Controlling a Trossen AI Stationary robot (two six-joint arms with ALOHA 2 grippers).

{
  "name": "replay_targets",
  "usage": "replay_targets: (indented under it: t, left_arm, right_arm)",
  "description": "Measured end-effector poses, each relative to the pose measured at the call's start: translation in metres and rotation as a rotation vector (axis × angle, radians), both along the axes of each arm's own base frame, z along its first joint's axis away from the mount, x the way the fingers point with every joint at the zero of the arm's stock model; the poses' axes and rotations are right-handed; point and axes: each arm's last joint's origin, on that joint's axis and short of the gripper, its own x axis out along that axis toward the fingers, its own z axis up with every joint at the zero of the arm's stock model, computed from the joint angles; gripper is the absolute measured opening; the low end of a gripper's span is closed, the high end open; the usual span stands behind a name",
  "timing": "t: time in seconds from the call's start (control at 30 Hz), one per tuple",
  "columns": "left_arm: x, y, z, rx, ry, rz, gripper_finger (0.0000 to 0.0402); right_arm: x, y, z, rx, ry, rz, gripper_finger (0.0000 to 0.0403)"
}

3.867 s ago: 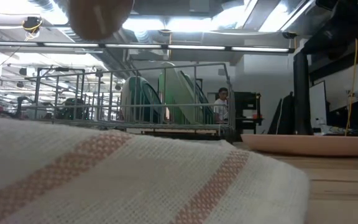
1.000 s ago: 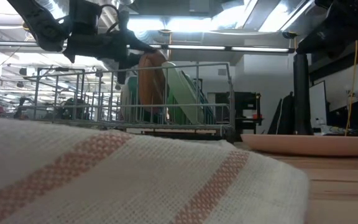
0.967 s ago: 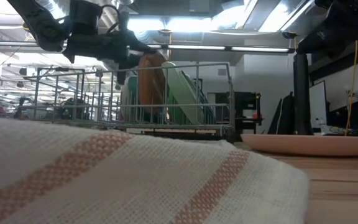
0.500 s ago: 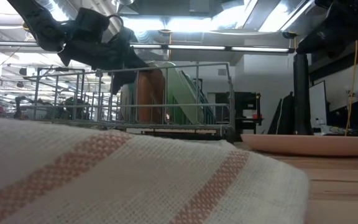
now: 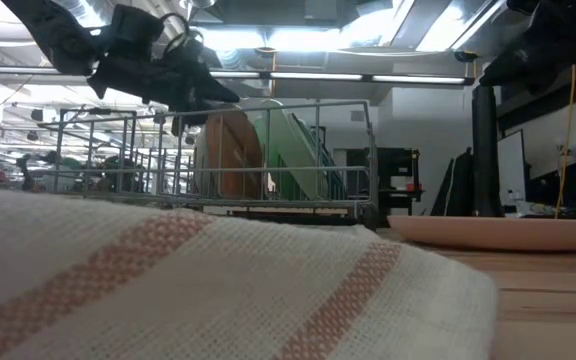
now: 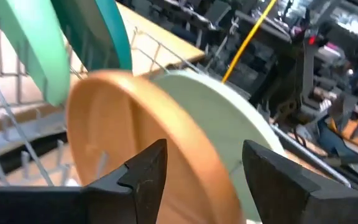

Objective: Sort dishes
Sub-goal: Put the orange plate into the dishwasher rack, then put the pink plate into the dishwasher rack

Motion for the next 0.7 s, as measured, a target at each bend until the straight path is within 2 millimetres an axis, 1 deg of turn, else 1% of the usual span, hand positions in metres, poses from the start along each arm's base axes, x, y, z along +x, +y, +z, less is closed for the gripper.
replay_targets:
  t: [0.27, 0.43, 0.53, 0.7]
  left_arm:
    - [-0.016, 0.003, 0.018, 0.045, -0.063, 0.048, 0.0198]
    - [-0.025, 0.001, 0.026, 0.050, -0.077, 0.068, 0.0198]
    - [-0.026, -0.001, 0.023, 0.019, -0.037, 0.065, 0.0198]
    - [-0.026, -0.003, 0.009, -0.065, 0.070, 0.062, 0.0198]
  right_arm:
    - [0.000, 0.000, 0.000, 0.001, 0.001, 0.002, 0.0085]
    - [0.000, 0.000, 0.000, 0.001, 0.001, 0.002, 0.0085]
    - [0.000, 0.000, 0.000, -0.001, 0.001, 0.004, 0.0085]
    - [0.000, 0.000, 0.000, -0.003, 0.001, 0.002, 0.0085]
